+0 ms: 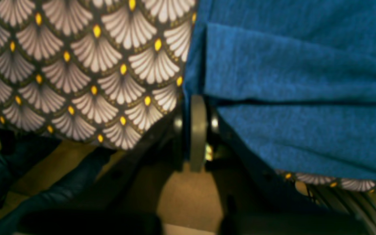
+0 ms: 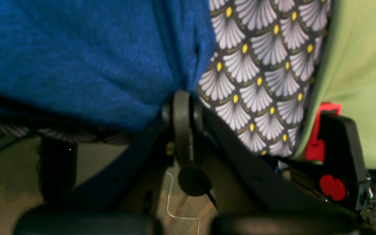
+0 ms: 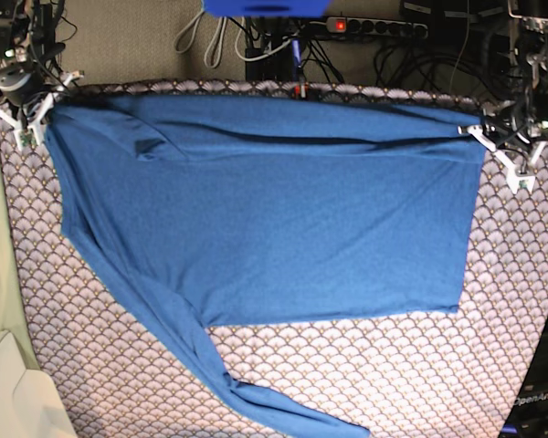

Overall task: Fold the T-shirt properly
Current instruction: 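Hold the shoulder edge taut between both grippers, stretching it wide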

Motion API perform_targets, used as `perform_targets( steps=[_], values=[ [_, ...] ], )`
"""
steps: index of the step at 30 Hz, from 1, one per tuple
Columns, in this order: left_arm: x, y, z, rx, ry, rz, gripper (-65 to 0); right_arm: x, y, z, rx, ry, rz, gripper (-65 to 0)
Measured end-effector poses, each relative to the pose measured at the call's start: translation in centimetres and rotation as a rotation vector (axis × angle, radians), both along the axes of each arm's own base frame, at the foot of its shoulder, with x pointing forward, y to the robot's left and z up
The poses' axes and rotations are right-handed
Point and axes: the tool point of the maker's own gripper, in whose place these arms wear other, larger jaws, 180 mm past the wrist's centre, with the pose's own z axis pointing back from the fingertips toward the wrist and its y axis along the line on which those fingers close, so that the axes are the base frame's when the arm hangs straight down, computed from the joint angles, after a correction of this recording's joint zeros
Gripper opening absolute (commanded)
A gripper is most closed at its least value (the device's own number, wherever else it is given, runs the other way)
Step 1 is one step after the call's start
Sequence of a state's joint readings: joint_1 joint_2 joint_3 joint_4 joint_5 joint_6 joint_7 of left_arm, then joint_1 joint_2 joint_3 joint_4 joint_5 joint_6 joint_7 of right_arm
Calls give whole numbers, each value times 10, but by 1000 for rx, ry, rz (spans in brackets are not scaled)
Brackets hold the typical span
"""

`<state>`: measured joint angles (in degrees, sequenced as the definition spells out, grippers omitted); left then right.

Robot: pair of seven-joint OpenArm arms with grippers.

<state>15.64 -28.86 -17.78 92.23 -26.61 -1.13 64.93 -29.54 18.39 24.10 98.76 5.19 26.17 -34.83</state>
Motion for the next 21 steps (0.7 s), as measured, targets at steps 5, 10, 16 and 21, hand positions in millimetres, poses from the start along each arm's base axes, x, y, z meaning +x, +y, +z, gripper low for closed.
perform_targets(
  steps=[5,10,16,21],
  values=[
    [0,-1,0,-2,-1,1,-645,-2,0,-1,-1,10,-2,-650],
    [1,-1,0,-1,-2,1,-607,-4,6,-5,20,11,-15,-603],
    [-1,1,-1,9,4,1,-368,-6,5,-6,14,19,-14,-383],
    [-1,1,-1,9,4,1,-323,-7,0,-4,6,17,-27,-302]
  ],
)
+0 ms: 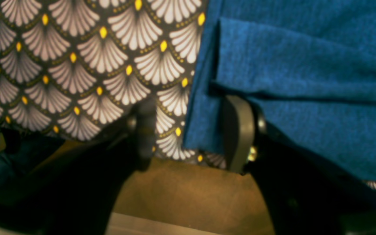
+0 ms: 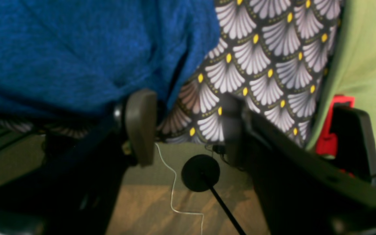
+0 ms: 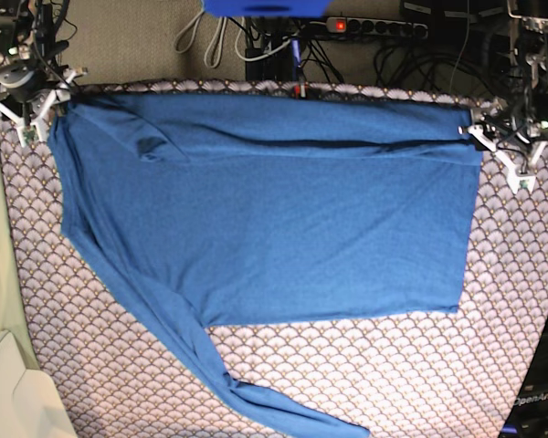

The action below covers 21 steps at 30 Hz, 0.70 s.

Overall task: Fold the T-shirt properly
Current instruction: 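Hold the shoulder edge taut between both grippers, stretching it wide, then release the shoulder edge and move both grippers to the shirt's side edges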

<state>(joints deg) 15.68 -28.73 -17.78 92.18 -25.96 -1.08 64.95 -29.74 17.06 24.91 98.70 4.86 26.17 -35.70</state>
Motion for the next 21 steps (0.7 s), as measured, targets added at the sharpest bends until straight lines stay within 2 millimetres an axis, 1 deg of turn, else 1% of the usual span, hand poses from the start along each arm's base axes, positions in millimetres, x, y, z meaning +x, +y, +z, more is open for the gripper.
perform_targets(
  steps=[4,7,9,10,12,13,15,17,19,21],
  values=[
    [1,0,1,0,-4,-2,-323,0,-26,13,-40,-32,-66,-302],
    [3,3,4,-1,-15,11,-323,12,-37,24,-54,-76,-99,-302],
    [5,14,11,8,-36,46,-323,24,-45,35,-63,-130,-117,-302],
    [7,21,15,19,-49,65,-323,28,-47,39,-68,-140,-118,-302],
    [15,28,23,23,-77,92,-323,33,-49,41,-73,-146,-123,-302],
    [23,29,29,21,-104,94,-323,40,-48,44,-73,-157,-119,-300],
    [39,32,40,20,-157,100,-323,60,-44,53,-67,-202,-99,-299],
    [59,34,54,20,-209,109,-323,88,-36,66,-72,-254,-51,-298],
    [83,33,71,9,-274,120,-323,113,-22,72,-84,-259,13,-298],
    [114,23,91,-22,-369,123,-324,140,-9,70,-108,-233,50,-298]
  ],
)
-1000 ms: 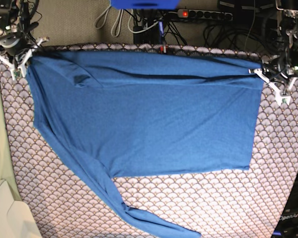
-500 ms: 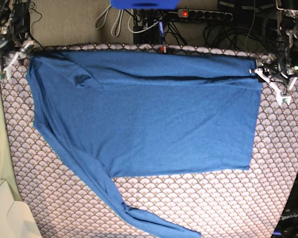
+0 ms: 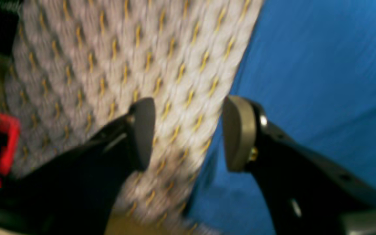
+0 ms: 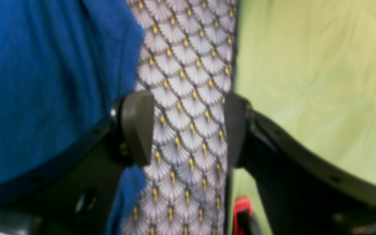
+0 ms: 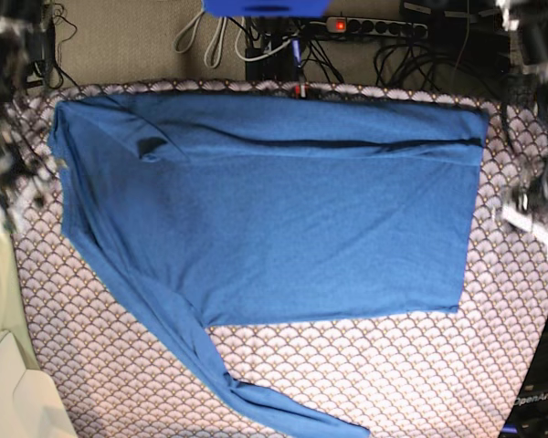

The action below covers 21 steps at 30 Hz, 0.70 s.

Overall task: Fold the T-shirt properly
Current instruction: 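Release the shoulder edge and move both grippers to the shirt's side edges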

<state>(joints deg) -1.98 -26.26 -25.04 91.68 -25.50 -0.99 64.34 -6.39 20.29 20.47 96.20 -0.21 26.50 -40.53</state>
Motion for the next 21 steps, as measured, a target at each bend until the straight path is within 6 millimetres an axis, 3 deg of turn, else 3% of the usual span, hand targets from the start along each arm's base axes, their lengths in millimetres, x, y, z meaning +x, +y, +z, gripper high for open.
perform_targets(
  steps=[2,6,11,15,21],
  values=[
    [26,-7,12,-37,-85,1,-324,33,19,-3,6,6,48,-298],
    [63,1,24,-66,-225,73,-324,89,31,-12,16,31,58,-300],
    [107,-6,5,-53,-261,65,-324,139,47,-25,107,47,82,-300],
    [129,-21,-14,39,-232,-7,-324,164,53,-34,190,29,76,-300],
    [144,-21,-39,93,-178,-31,-324,166,59,-62,268,53,67,-300]
  ],
)
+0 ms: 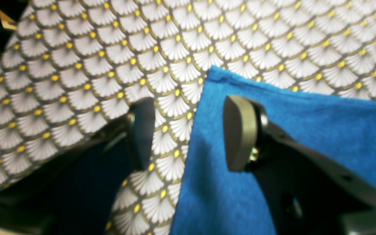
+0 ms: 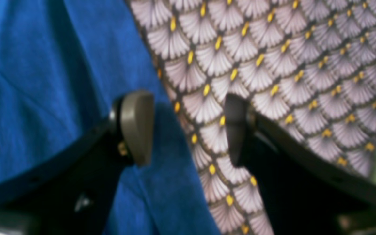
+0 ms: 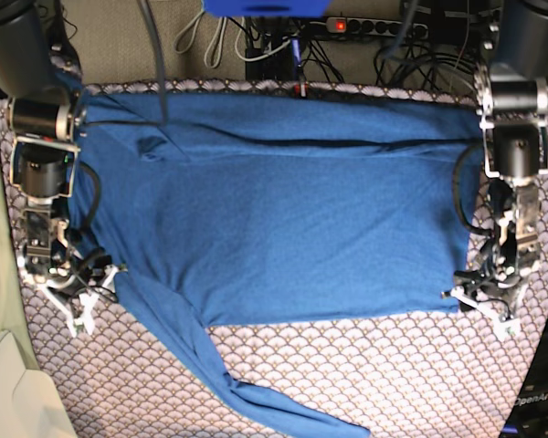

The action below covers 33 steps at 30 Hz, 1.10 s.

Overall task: Fold the T-shirt properly
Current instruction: 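Release the shoulder edge and move both grippers to the shirt's side edges, then close both grippers on the shirt's side edges near the sleeves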

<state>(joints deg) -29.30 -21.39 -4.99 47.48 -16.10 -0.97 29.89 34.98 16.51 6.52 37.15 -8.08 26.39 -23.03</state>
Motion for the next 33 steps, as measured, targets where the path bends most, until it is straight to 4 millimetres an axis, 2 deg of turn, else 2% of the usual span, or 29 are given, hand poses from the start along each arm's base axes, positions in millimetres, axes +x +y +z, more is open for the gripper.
perform_targets(
  steps=[4,7,17,20,26,29,33],
  values=[
    [-2,7,-15,-11,31,36,-324,-2,5,-10,30,-6,1,-299],
    [-3,0,-25,-21,42,31,-324,-2,11,-12,38,-9,6,-298],
    [0,-5,-25,-28,29,32,-324,-1,27,-16,63,-16,21,-307],
    [1,-13,-28,-42,32,24,-324,-4,31,-19,86,-33,17,-387],
    [3,-13,-26,-36,7,27,-324,-7,35,-23,104,-61,21,-648],
    [6,-15,-26,-36,-17,27,-324,-8,35,-24,105,-63,21,-649],
    [-6,-12,-52,-54,48,54,-324,-8,36,-23,107,-65,21,-650]
  ],
)
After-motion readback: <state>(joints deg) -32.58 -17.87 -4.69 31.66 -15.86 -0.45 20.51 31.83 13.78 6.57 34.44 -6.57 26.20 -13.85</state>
